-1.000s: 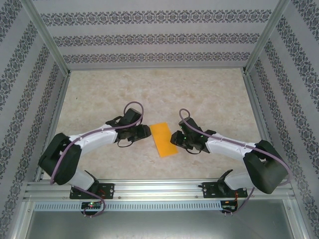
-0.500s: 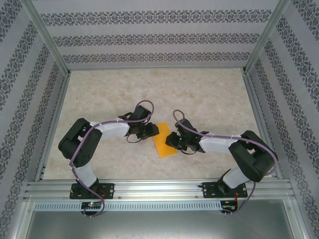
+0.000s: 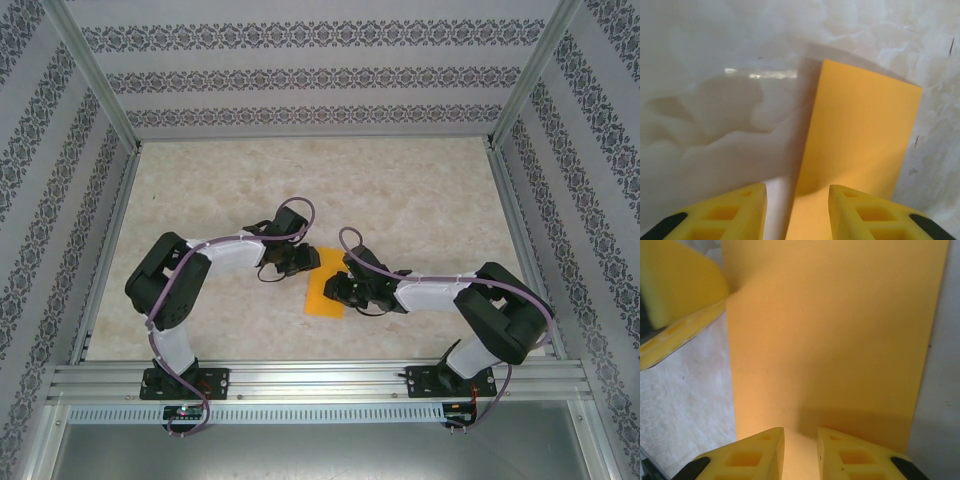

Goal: Fold a paper plane with a square sheet of paper (pick it up from the middle)
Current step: Rotate the paper at the center of the table, then third fold the triangle at the center of the table.

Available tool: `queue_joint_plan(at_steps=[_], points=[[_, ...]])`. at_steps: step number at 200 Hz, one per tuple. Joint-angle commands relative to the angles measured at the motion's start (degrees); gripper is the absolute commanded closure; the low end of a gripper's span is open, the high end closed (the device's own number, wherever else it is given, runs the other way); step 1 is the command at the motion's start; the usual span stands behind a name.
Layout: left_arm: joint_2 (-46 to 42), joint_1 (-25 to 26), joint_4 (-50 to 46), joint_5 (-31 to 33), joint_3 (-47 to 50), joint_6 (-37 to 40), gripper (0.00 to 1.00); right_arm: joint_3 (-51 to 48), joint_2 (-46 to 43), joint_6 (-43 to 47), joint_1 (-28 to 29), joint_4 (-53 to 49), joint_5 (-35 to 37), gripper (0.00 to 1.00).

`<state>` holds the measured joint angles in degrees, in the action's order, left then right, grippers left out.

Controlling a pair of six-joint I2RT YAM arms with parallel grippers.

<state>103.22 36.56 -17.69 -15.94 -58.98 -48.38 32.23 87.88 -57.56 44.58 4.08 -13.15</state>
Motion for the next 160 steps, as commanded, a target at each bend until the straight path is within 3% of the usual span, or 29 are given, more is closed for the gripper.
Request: queue_joint_plan(at_steps=[1, 26, 65, 160], points=[[-6.06, 0.69, -4.20, 3.64, 1.42, 2.50, 0.62, 0.99, -3.40, 0.37, -0.34, -1.45, 1.90, 0.73], [-8.82, 0.95, -1.73, -0.52, 1.95, 4.35, 0.68, -0.22, -8.39, 0.82, -0.82, -4.55, 3.81, 0.72], [-3.86, 1.93, -0.68, -7.78, -0.89, 6.87, 0.77, -4.20, -15.21, -0.33, -3.63, -7.62, 5.84, 0.67], [1.48, 1.95, -0.16, -4.54, -0.06, 7.05, 0.81, -5.49, -10.93, -1.66, -4.48, -1.56, 0.43, 0.59]])
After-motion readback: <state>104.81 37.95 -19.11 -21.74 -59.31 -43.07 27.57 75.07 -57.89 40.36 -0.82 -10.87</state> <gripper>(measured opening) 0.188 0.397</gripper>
